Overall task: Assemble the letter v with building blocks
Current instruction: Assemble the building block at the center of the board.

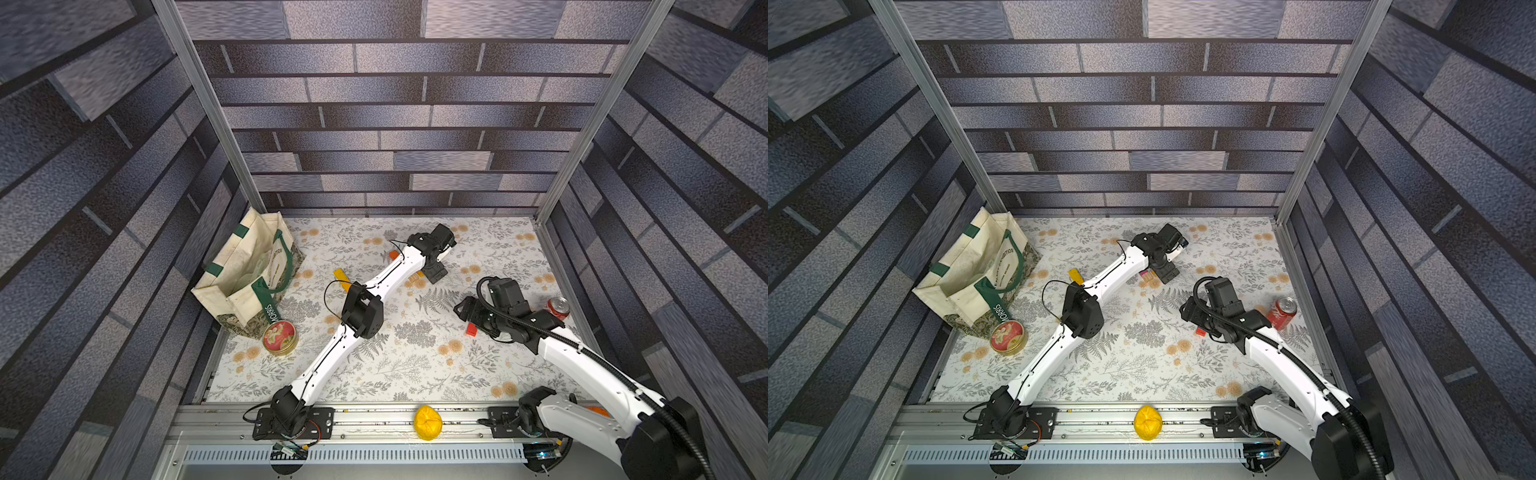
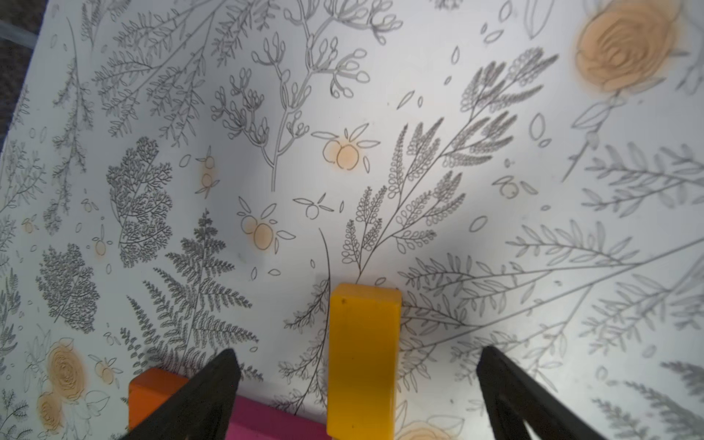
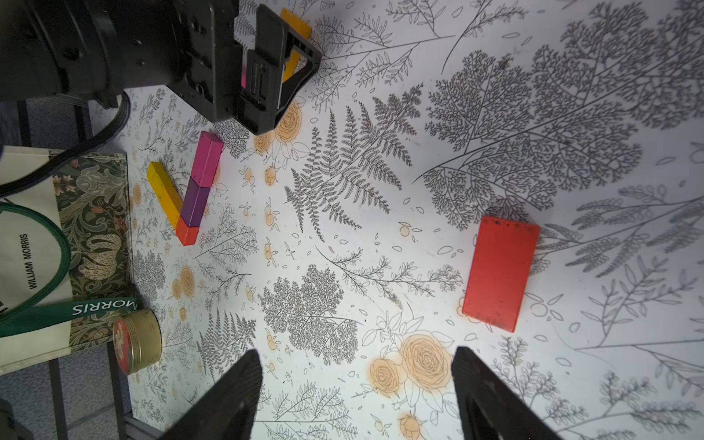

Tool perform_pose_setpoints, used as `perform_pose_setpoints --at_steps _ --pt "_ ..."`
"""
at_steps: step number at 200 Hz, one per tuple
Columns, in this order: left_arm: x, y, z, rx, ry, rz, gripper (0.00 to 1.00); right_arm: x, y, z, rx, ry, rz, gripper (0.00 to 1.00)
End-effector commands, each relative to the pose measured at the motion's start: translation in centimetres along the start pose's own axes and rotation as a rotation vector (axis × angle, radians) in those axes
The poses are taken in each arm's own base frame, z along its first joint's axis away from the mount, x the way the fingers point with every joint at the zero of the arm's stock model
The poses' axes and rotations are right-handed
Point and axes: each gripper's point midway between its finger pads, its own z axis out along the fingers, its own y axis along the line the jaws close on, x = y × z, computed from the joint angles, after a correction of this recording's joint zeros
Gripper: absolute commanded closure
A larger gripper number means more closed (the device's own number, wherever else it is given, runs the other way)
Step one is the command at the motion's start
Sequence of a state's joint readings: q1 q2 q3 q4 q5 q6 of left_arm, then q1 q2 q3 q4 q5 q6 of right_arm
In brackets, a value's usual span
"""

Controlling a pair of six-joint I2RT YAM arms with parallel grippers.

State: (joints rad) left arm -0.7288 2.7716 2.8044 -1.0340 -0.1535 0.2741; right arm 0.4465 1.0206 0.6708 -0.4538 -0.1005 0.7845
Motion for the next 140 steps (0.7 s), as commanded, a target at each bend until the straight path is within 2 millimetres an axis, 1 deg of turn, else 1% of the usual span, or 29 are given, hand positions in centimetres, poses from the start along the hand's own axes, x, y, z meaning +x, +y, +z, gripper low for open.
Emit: perform_pose_setpoints --at_steps 1,13,28,46,64,80,93,104,123,140 --pt "-5.1 2.4 -10.0 -0.037 -0.196 -0.099 0.00 -1.1 0.6 -1.8 0.003 -0.044 -0.023 0.19" --pt "-5.9 2.9 -12.3 -0.040 -0.238 -0.138 0.01 -1.5 0.9 -2.3 0.001 -0.058 -0.031 0.19" --pt "-6.8 4.2 -15.5 -0.046 -0.297 -0.213 0.01 -1.8 1.3 -2.7 -0.007 -0.070 -0.039 0.19" --pt "-7.1 5.8 -19.2 -0.015 -0.359 -0.347 0.03 -2.1 1.9 -2.8 -0.025 -0.072 -0.046 0.19" --pt "-6.6 7.6 -23.0 0.080 -0.406 -0.515 0.05 -2.5 2.6 -2.7 -0.034 -0.067 -0.061 0.19" --pt "-5.6 9.0 -25.5 0.184 -0.419 -0.646 0.09 -3.1 3.2 -2.3 -0.029 -0.059 -0.085 0.19" --pt "-4.4 9.8 -26.8 0.258 -0.403 -0.723 0.17 -3.6 3.6 -1.8 -0.017 -0.049 -0.119 0.19" --pt "-3.0 10.4 -27.4 0.276 -0.372 -0.760 0.20 -4.3 4.1 -1.2 -0.012 -0.048 -0.150 0.19" --pt "0.4 11.6 -27.5 0.166 -0.271 -0.791 0.21 -5.9 5.1 0.0 0.013 -0.045 -0.207 0.19" --pt "2.7 11.4 -27.2 0.089 -0.181 -0.764 0.23 -7.2 5.9 1.3 0.032 -0.031 -0.253 0.19"
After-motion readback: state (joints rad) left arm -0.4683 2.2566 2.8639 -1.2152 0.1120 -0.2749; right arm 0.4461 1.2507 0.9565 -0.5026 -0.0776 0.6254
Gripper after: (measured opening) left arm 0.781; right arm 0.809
